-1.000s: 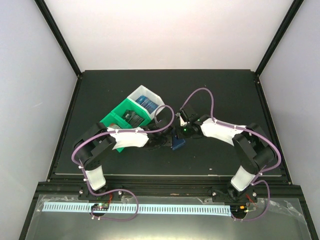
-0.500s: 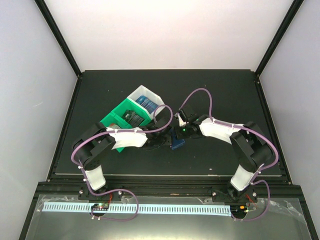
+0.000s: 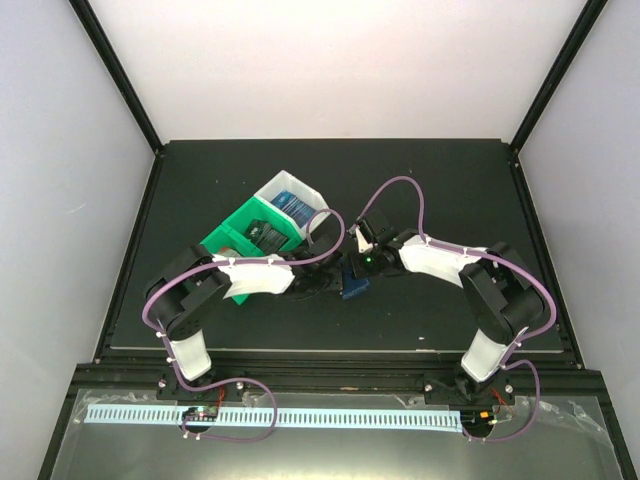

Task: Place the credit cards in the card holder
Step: Close the card holder at the center of the board.

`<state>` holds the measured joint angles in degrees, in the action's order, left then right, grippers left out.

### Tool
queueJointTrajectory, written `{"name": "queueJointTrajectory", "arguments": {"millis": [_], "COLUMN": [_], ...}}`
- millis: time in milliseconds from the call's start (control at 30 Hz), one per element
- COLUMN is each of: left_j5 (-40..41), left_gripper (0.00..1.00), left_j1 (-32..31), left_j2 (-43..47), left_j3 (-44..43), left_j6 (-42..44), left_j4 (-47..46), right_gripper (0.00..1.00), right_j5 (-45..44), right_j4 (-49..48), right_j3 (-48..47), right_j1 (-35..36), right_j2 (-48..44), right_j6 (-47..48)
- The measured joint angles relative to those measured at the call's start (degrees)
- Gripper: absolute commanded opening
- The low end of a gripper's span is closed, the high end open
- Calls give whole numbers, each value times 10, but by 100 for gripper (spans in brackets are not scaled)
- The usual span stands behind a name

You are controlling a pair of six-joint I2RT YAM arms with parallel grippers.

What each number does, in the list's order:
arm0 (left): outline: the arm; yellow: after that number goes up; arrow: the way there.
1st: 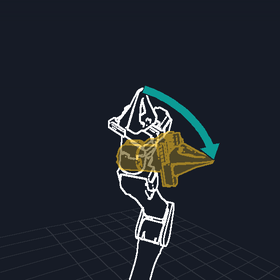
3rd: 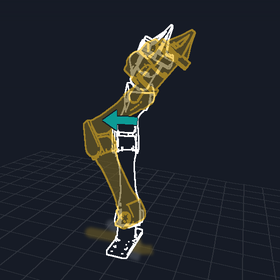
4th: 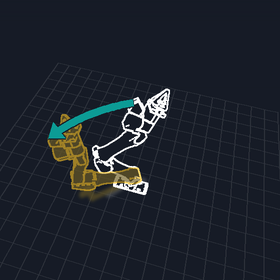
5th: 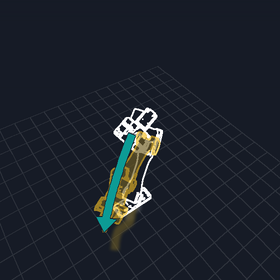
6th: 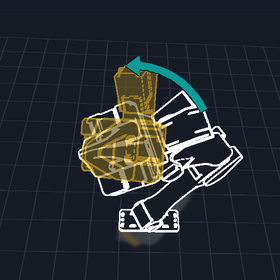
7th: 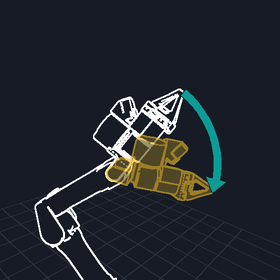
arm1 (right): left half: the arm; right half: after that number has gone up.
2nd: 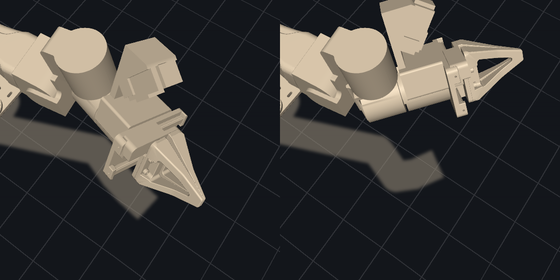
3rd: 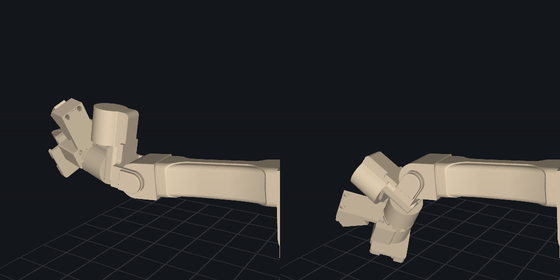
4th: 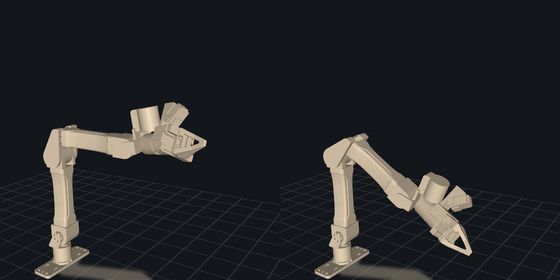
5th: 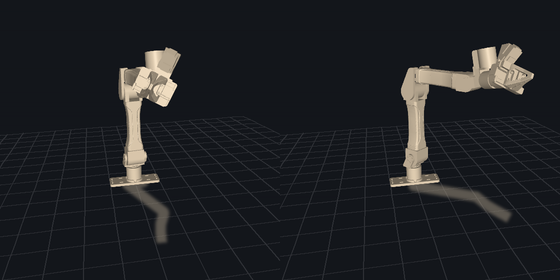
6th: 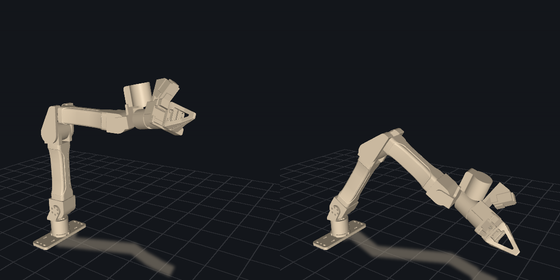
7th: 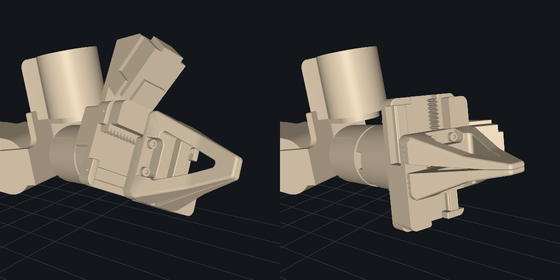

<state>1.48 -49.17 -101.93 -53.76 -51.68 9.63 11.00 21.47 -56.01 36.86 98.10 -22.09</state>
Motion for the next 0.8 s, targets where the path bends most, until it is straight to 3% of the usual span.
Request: {"name": "queueJointTrajectory", "arguments": {"millis": [800], "left_j5": [-4], "left_gripper": [35], "left_j1": [0], "left_j2": [0], "left_j3": [0], "left_j6": [0], "left_j4": [1], "right_gripper": [1], "right_j5": [24], "right_j4": [-8], "right_j3": [0], "right_j1": [-4], "right_j2": [5], "right_j6": [12]}}
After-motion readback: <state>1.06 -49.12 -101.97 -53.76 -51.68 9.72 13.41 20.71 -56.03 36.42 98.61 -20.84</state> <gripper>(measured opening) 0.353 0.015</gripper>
